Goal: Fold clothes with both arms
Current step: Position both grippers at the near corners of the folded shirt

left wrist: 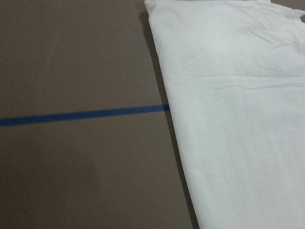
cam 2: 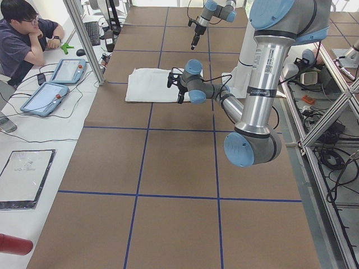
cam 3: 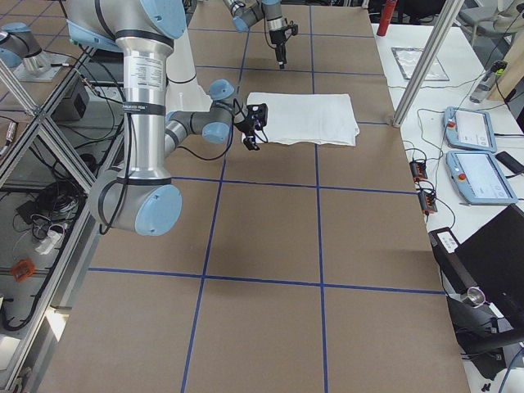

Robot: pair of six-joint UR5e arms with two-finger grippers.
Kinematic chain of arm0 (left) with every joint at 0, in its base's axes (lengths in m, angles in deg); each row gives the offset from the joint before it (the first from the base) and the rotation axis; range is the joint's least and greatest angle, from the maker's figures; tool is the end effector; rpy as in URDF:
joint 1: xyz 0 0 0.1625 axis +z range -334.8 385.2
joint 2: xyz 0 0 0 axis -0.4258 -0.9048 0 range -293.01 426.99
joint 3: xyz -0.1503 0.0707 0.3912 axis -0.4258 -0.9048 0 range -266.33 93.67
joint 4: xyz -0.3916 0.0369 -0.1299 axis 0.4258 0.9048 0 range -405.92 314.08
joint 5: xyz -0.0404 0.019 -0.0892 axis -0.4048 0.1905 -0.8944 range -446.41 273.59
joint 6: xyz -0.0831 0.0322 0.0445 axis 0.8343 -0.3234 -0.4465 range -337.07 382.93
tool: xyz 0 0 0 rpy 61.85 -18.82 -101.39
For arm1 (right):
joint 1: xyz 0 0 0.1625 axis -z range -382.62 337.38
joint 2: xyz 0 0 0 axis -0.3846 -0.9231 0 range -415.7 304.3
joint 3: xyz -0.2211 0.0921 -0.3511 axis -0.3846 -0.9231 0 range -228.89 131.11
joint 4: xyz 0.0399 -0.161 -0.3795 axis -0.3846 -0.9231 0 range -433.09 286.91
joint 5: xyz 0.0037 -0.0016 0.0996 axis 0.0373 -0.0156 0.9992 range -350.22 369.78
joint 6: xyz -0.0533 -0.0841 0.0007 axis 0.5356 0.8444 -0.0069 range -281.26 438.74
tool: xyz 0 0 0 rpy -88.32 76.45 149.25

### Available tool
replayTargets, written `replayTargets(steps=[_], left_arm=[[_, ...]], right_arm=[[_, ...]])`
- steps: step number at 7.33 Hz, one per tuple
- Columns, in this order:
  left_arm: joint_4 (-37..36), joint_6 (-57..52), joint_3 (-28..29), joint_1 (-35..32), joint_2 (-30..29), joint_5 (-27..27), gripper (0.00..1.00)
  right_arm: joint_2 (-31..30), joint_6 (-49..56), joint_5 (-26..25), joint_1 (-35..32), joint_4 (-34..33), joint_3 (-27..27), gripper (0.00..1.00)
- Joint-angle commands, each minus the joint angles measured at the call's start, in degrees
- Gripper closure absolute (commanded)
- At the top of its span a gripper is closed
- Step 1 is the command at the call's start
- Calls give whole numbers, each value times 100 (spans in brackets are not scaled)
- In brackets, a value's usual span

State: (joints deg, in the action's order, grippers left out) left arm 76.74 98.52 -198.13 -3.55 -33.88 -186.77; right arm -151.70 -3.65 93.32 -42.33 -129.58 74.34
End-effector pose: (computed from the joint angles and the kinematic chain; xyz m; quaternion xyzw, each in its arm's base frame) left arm 0.4187 -0.3615 0.3185 0.1270 0.5278 -0.0563 0.8379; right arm -0.3648 -0.2842 0.3672 0.1664 -0.4791 0.1191 0.8536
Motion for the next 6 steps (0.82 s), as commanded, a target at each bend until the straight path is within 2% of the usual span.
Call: replayTargets(steps=[1,2,3,4,6], left_arm=[[-31,1244,-8,886,-98,701,0],[-40,1483,53,1149,-152,746,3],[-40,1642,210,1256,-317,842,13],[-101,1652,386,1266,-484,834,22],[-364,1644,431,1266,-565,826,23]], right_arm=[[-112,-233,-13,11,200,-80,0],[-112,-486,-5,11,200,-89,1],[-94,-645,21,29,148,-150,2],[193,-925,4,38,-175,-185,2],[590,-1112,-22,107,-660,-194,2]])
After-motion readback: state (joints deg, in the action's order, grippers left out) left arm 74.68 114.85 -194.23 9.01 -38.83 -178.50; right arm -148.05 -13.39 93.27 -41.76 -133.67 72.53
